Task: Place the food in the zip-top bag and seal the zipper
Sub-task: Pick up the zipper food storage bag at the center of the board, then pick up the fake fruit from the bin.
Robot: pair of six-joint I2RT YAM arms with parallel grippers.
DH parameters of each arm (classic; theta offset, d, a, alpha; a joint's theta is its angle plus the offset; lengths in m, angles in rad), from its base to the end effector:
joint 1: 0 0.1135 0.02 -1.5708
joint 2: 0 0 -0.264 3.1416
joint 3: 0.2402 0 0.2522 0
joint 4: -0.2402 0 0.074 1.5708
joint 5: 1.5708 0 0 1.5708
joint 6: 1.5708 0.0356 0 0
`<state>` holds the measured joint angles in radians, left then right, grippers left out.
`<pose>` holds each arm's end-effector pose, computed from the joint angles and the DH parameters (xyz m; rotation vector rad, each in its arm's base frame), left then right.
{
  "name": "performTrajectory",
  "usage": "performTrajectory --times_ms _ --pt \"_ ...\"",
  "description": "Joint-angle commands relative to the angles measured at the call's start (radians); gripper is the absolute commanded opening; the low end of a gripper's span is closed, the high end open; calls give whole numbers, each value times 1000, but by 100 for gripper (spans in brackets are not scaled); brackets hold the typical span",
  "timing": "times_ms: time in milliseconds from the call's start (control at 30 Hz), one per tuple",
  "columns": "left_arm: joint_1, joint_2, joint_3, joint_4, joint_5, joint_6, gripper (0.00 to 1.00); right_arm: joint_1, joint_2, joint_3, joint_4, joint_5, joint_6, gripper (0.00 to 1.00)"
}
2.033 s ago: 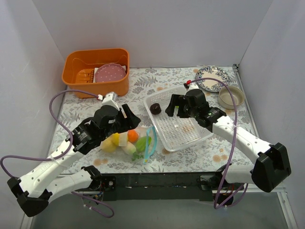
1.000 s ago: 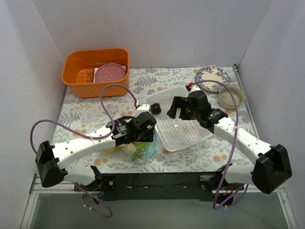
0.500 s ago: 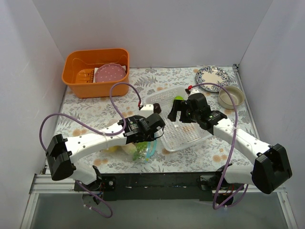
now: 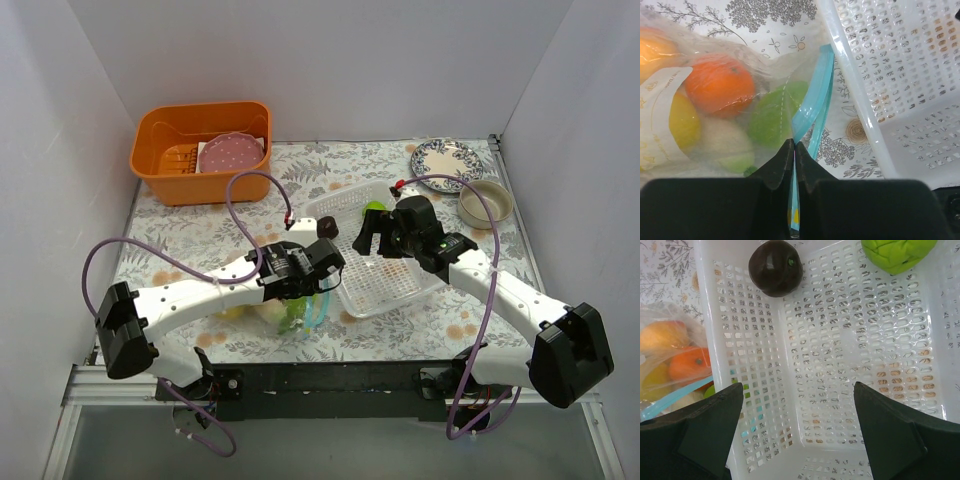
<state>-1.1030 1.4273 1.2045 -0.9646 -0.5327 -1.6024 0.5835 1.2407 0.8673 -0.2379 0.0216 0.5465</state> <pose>0.1395 -0.2360 0.2821 -0.7532 2.4127 -0.3293 0.2292 0.1504 0.2669 -0.0290 2.2492 0.6061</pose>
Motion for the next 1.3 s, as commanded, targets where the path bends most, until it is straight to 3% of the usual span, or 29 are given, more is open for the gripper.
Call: performTrajectory --times_ms 0,367,767,1267 --pt "-4 -96 67 -51 -96 -21 0 -5 -12 -2 11 -3 -5 98" --pt "43 -223 78 -49 -141 -34 0 -47 157 188 -46 15 -42 98" --pt "176 -326 40 -63 -121 -7 0 -51 402 318 67 -238 -30 98" --pt "201 -370 -82 148 140 48 0 -51 629 475 150 -242 52 98"
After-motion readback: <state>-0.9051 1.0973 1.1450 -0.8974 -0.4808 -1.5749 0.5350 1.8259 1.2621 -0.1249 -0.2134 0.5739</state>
